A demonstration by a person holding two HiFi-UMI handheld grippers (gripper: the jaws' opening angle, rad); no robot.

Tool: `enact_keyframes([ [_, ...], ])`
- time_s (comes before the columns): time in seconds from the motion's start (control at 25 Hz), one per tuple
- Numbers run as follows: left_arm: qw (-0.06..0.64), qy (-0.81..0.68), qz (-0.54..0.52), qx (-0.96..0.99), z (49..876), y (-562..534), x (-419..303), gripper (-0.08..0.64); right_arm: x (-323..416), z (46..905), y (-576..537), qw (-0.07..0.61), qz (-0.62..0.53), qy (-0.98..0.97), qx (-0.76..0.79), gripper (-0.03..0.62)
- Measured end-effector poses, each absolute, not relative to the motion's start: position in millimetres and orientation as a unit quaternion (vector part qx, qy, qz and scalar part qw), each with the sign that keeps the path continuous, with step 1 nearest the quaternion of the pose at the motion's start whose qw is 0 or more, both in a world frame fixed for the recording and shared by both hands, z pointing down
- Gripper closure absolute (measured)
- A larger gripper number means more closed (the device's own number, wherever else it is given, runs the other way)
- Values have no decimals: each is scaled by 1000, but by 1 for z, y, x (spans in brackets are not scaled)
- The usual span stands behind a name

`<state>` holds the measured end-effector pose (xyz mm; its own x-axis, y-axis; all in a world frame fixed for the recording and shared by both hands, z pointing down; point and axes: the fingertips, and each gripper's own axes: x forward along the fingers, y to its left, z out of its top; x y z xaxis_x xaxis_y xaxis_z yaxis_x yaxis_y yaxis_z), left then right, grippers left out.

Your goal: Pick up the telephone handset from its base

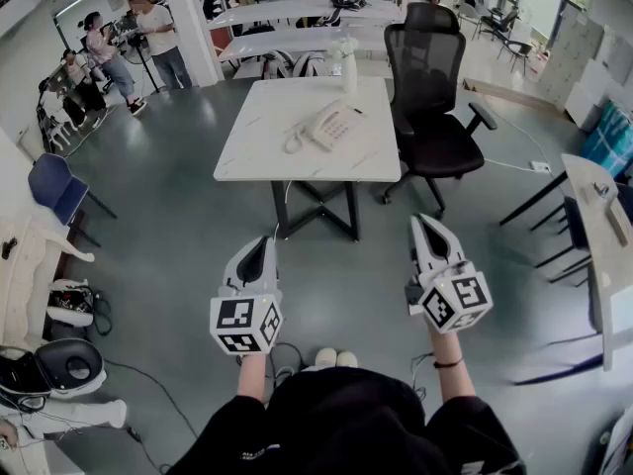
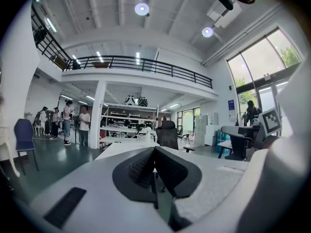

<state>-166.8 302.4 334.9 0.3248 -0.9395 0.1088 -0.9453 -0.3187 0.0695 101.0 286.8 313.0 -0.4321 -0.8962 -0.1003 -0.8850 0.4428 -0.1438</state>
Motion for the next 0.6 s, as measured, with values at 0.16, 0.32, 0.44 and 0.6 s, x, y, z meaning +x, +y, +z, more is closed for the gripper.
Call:
enact_keyframes([
  [0.16, 61, -581, 22, 812, 332, 302, -170, 560, 99, 312, 287, 80, -36, 847, -524, 601],
  [0.32, 63, -579, 20, 812, 332, 303, -164, 560, 104, 313, 286, 78, -40, 848, -523, 601],
  [0.44, 64, -581, 20, 811, 334, 299, -166, 560, 103, 316, 283, 80, -45, 848, -523, 601],
  [0.6, 69, -582, 20, 810, 338, 295, -163, 560, 106, 320, 277, 83, -51, 849, -520, 601],
])
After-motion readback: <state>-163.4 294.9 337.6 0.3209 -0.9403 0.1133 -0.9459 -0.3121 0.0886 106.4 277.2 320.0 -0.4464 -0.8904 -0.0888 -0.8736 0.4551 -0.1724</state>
